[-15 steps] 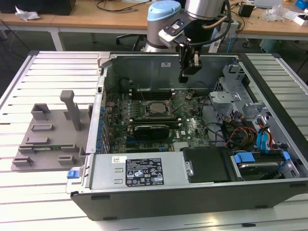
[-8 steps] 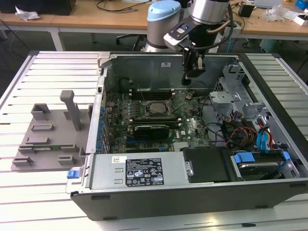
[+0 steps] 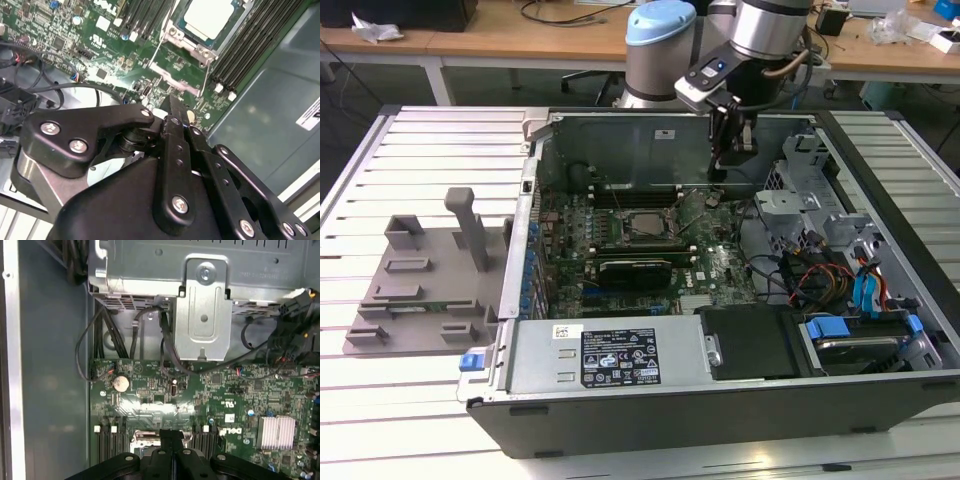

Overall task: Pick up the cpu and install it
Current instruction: 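Close the cpu cover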

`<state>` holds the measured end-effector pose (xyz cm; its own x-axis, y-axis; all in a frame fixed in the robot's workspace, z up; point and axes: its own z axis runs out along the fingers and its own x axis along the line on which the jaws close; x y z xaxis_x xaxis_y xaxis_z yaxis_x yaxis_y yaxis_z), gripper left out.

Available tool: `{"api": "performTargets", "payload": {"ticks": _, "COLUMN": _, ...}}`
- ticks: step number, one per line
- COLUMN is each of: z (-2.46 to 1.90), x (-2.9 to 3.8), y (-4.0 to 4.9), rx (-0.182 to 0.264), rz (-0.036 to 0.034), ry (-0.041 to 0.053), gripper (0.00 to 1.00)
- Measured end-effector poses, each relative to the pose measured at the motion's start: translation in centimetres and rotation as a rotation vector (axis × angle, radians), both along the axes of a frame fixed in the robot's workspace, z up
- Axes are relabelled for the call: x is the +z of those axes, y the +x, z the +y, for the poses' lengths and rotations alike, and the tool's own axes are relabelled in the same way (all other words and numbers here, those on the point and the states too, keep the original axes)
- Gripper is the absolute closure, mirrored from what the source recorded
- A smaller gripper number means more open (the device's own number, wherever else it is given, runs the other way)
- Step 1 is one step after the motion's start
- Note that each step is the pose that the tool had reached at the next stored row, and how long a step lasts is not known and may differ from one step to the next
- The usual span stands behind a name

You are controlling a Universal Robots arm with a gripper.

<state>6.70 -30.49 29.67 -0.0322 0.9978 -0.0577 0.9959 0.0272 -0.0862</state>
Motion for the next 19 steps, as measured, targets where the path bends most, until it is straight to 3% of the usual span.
{"api": "performTargets", "payload": {"ticks": 7, "z": 0.04, "x": -0.2, "y": 1.67, "rx": 0.0, "rz": 0.0018, "ry": 0.0003, "gripper": 0.89}}
{"api": "performTargets", "payload": {"ticks": 11, "z": 0.05, "x": -0.45, "y": 2.13, "rx": 0.0, "rz": 0.0036, "ry": 0.0001, "gripper": 0.89}}
{"api": "performTargets", "payload": {"ticks": 19, "z": 0.07, "x": -2.33, "y": 1.98, "rx": 0.0, "rz": 0.005, "ry": 0.0002, "gripper": 0.89}}
